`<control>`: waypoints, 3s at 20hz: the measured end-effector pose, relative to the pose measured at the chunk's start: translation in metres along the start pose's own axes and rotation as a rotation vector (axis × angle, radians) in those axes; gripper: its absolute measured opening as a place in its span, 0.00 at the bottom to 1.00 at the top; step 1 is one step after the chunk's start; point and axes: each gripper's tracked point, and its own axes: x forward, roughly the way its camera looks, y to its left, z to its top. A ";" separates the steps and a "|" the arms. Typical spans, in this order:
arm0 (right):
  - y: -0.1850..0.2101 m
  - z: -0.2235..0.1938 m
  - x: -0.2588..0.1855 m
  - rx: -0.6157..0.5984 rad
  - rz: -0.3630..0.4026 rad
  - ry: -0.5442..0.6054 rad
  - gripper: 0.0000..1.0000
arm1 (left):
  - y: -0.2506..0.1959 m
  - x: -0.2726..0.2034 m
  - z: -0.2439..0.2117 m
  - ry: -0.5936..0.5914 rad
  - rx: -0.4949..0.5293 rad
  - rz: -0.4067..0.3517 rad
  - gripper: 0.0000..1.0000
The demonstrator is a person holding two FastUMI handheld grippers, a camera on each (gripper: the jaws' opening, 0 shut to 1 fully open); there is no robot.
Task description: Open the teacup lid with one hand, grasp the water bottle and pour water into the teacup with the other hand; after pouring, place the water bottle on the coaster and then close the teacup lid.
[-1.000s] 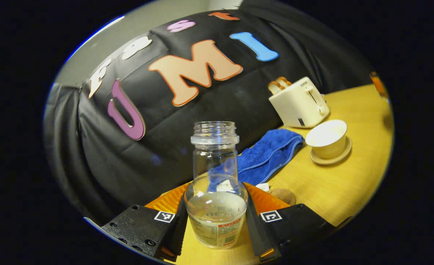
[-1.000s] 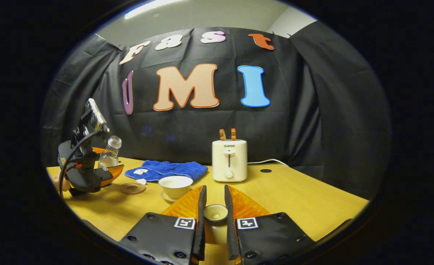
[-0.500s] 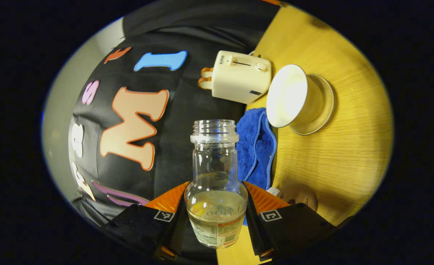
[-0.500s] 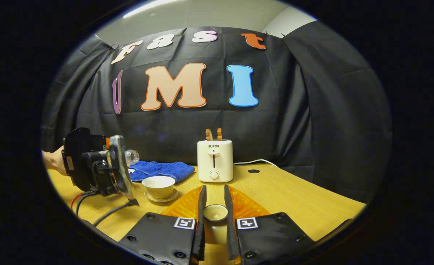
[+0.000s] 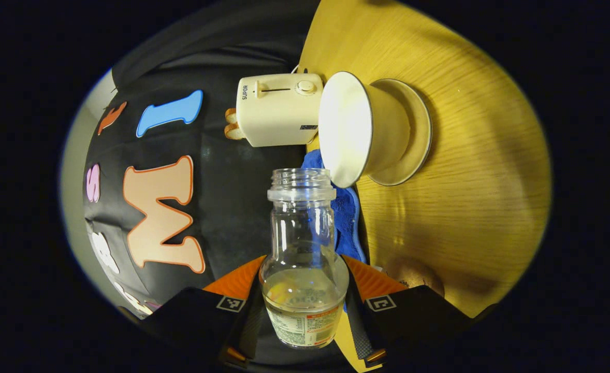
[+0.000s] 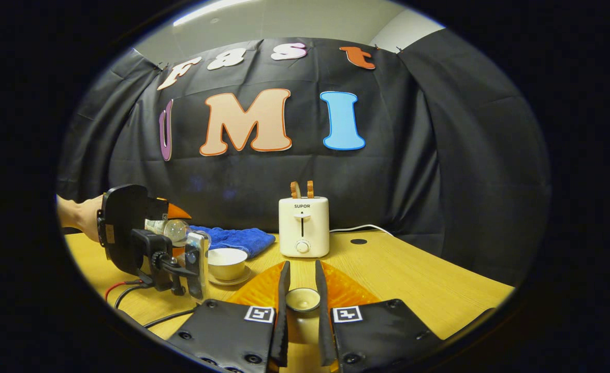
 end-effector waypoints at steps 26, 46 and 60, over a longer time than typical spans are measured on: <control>0.000 -0.001 0.000 0.001 0.005 0.000 0.29 | 0.041 0.002 0.002 0.042 0.345 -0.019 0.69; 0.001 0.000 0.001 0.001 0.007 0.000 0.27 | 0.087 -0.010 0.016 0.018 0.440 0.053 0.69; 0.001 0.000 0.001 0.001 0.009 0.001 0.24 | 0.046 -0.002 0.030 -0.111 -0.282 -0.061 0.68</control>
